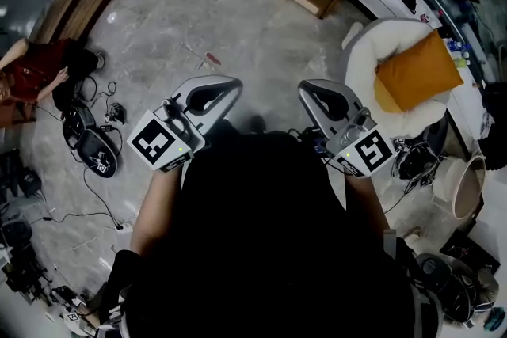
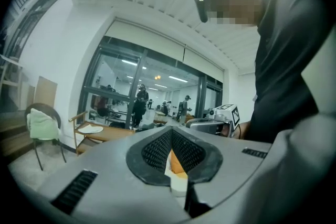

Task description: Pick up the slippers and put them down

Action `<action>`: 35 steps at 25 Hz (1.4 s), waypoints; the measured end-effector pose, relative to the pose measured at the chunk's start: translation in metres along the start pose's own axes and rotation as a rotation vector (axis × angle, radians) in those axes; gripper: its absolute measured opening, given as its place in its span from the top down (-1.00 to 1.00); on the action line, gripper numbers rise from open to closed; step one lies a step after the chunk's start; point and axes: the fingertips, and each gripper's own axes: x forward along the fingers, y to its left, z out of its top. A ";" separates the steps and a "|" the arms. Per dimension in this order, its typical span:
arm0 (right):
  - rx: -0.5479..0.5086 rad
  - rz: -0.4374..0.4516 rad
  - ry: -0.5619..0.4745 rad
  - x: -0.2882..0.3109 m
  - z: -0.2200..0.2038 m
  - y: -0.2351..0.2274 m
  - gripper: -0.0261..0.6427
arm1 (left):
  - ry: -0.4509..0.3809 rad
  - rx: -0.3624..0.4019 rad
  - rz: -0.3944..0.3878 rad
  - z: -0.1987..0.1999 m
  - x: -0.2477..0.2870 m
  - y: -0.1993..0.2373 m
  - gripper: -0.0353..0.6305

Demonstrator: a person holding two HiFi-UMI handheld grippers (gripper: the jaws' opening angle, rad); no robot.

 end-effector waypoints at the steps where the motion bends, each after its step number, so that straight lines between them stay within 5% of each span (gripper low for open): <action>1: 0.011 -0.002 0.000 -0.004 -0.002 -0.005 0.84 | 0.005 0.008 0.015 0.001 -0.001 0.003 0.86; 13: 0.062 0.018 0.040 0.034 -0.022 -0.035 0.84 | 0.017 0.058 0.252 0.008 -0.066 0.099 0.86; 35: 0.055 -0.015 0.185 0.248 -0.010 -0.135 0.84 | -0.073 -0.043 0.144 0.020 -0.067 0.321 0.86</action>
